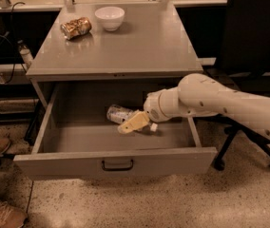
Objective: Pick blue plastic bottle from top drawer and place on counter
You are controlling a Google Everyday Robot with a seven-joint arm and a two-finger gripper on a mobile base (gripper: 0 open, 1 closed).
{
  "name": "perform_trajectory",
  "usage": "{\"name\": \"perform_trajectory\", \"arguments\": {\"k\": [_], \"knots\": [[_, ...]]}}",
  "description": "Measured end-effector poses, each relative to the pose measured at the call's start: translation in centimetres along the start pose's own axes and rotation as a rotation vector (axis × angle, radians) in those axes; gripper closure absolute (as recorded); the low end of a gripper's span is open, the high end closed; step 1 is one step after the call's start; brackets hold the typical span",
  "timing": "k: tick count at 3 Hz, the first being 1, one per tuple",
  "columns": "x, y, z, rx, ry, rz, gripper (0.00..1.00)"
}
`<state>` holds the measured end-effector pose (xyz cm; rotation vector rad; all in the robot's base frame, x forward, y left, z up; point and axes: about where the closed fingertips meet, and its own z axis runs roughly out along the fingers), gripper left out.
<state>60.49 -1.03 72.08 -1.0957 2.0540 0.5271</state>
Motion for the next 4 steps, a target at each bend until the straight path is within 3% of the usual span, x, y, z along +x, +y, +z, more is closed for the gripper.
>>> {"name": "perform_trajectory", "arguments": {"k": [1, 2, 3, 4], "knots": [[0.6, -1.9, 2.7, 0.063, -0.008, 0.031, 0.0], [1.4, -2.8, 5.0, 0.078, -0.002, 0.043, 0.0], [3.0, -3.0, 7.4, 0.058, 0.014, 0.051, 0.02], [3.7, -2.9, 8.7, 0.042, 0.02, 0.049, 0.25]]}}
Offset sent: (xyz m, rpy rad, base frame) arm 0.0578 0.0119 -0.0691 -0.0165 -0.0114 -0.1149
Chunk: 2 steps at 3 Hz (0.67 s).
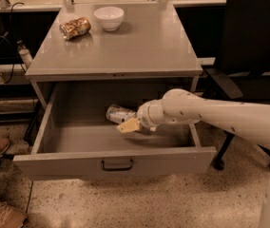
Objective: Pick blue plastic bottle from top drawer and place on counter
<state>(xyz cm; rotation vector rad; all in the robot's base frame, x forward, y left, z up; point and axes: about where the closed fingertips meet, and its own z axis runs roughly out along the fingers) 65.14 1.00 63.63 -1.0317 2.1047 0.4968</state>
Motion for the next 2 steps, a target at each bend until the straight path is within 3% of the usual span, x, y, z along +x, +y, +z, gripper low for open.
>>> {"name": "perform_trajectory", "arguments": {"k": [1, 2], "knots": [[0.1, 0.4, 0.4, -0.021, -0.007, -0.004, 0.49], [-0.4, 1.3, -0.9, -0.061, -0.047, -0.015, 0.78]]}}
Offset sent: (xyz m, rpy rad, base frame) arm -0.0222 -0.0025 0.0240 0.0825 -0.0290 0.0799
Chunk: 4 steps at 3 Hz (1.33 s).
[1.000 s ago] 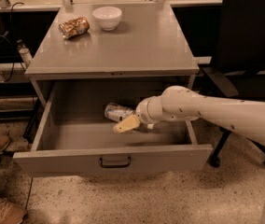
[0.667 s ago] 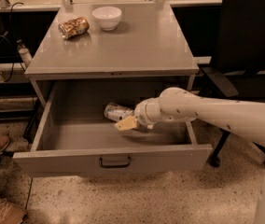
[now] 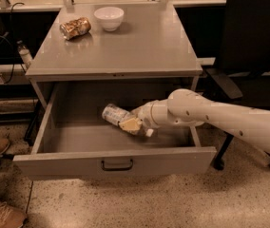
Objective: Pick blue plastic bottle from top drawer and place on counter
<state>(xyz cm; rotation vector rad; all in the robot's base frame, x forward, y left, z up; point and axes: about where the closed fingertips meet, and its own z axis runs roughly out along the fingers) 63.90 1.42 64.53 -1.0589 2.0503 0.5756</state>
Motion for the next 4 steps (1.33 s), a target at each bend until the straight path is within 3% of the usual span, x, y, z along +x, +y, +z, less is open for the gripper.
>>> {"name": "perform_trajectory", "arguments": {"k": [1, 2, 3, 4], "knots": [[-1.0, 1.1, -3.9, -0.088, -0.096, -0.009, 1.0], [-2.6, 1.8, -11.8, -0.129, -0.187, -0.082, 1.0], [-3.2, 3.1, -22.0, -0.129, -0.223, -0.182, 1.0], [-4.2, 4.2, -27.8, -0.112, -0.221, -0.274, 1.0]]}}
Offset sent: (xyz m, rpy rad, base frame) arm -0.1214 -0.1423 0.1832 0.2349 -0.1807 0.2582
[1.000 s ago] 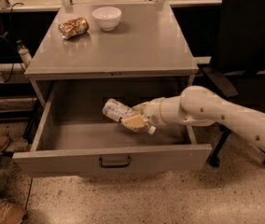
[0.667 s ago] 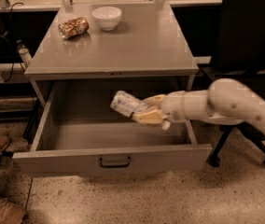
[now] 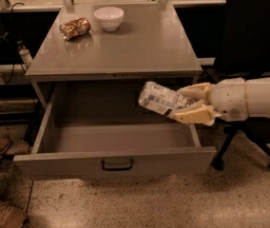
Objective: Pick blue plastic bottle from top drawer and place on counter
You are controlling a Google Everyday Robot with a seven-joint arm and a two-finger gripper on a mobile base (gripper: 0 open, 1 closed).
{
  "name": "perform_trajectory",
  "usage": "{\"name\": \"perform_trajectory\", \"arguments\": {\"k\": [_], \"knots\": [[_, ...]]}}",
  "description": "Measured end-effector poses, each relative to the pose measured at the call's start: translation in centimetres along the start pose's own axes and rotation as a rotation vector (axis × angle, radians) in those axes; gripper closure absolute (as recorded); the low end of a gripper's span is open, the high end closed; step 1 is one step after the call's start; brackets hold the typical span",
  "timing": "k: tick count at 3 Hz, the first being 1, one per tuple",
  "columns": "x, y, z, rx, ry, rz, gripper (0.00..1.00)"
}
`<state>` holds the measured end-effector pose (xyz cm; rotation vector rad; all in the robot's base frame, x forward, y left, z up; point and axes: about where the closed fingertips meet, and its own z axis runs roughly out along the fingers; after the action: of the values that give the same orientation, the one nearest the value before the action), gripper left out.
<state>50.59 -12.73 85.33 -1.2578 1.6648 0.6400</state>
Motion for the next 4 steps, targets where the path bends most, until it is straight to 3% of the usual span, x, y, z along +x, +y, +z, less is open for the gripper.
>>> {"name": "perform_trajectory", "arguments": {"k": [1, 2, 3, 4], "knots": [[0.1, 0.3, 0.3, -0.012, 0.001, 0.002, 1.0], [-0.6, -2.3, 0.3, 0.028, 0.039, 0.014, 1.0], [-1.7, -6.6, 0.0, 0.083, 0.113, 0.029, 1.0], [-2.9, -11.4, 0.4, 0.136, 0.143, 0.04, 1.0]]}}
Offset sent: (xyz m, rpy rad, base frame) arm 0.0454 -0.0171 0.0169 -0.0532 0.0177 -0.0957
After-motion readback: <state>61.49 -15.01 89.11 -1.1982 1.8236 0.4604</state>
